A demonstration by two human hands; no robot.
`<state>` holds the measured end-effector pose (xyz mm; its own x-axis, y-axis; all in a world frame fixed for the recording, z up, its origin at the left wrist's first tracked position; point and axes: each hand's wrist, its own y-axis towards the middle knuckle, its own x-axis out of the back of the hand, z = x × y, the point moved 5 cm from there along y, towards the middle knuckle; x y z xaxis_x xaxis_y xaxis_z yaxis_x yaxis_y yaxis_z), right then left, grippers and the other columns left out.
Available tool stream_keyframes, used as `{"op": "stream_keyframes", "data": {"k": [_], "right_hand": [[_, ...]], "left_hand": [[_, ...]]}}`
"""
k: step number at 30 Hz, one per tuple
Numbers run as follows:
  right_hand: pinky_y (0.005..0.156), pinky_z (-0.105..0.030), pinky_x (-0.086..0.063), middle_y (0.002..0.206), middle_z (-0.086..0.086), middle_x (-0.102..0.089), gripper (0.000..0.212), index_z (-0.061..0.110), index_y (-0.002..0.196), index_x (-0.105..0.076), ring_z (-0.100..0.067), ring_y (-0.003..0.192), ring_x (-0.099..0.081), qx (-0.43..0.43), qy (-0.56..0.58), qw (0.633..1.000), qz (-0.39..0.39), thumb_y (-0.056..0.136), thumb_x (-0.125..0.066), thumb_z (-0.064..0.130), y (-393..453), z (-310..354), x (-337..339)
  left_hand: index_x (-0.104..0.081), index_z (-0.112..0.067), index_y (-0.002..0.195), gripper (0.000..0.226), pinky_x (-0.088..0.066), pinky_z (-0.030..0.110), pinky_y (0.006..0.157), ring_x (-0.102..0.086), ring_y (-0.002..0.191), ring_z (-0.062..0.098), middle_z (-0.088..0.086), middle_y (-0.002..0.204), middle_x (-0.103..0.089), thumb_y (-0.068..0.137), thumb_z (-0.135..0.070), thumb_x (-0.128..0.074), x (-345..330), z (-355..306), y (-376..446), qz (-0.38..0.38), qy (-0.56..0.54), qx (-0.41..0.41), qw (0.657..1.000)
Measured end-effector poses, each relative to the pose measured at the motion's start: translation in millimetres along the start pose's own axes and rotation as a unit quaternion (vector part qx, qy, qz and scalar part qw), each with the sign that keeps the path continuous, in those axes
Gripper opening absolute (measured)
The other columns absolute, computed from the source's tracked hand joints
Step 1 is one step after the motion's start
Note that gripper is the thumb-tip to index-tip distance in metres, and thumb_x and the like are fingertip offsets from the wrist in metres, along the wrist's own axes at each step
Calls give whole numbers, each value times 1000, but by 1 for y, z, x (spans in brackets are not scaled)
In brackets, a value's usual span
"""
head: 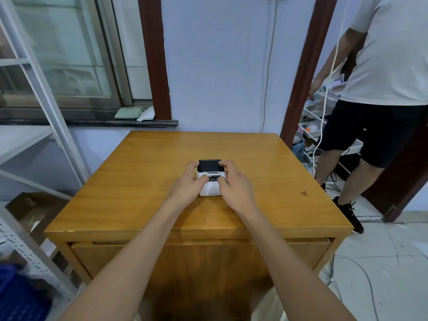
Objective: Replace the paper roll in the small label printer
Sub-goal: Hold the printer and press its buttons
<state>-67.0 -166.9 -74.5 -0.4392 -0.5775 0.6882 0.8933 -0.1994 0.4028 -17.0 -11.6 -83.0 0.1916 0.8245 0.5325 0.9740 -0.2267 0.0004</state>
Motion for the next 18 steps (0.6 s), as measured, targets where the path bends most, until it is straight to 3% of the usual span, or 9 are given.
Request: {"op": "stream_keyframes", "data": {"k": [10,18], "right_hand": [[61,-33,-36,90,7,-54,43,23,140,-47,-20,75,-57,19,-10,1000,-17,98,-47,21,0,-1,-1],[54,-32,-31,88,5,-56,40,22,140,-48,-20,75,-57,26,-15,999,-26,100,-47,22,1,-1,0]], "left_hand": [[-38,-38,150,62,-47,38,73,-61,76,22,2,81,-62,90,-42,-53,-1,1,4,3,-3,0,1000],[-38,-40,149,69,-54,49,88,-62,79,23,3,82,-64,82,-48,-50,-2,2,5,12,-15,3,1000]]}}
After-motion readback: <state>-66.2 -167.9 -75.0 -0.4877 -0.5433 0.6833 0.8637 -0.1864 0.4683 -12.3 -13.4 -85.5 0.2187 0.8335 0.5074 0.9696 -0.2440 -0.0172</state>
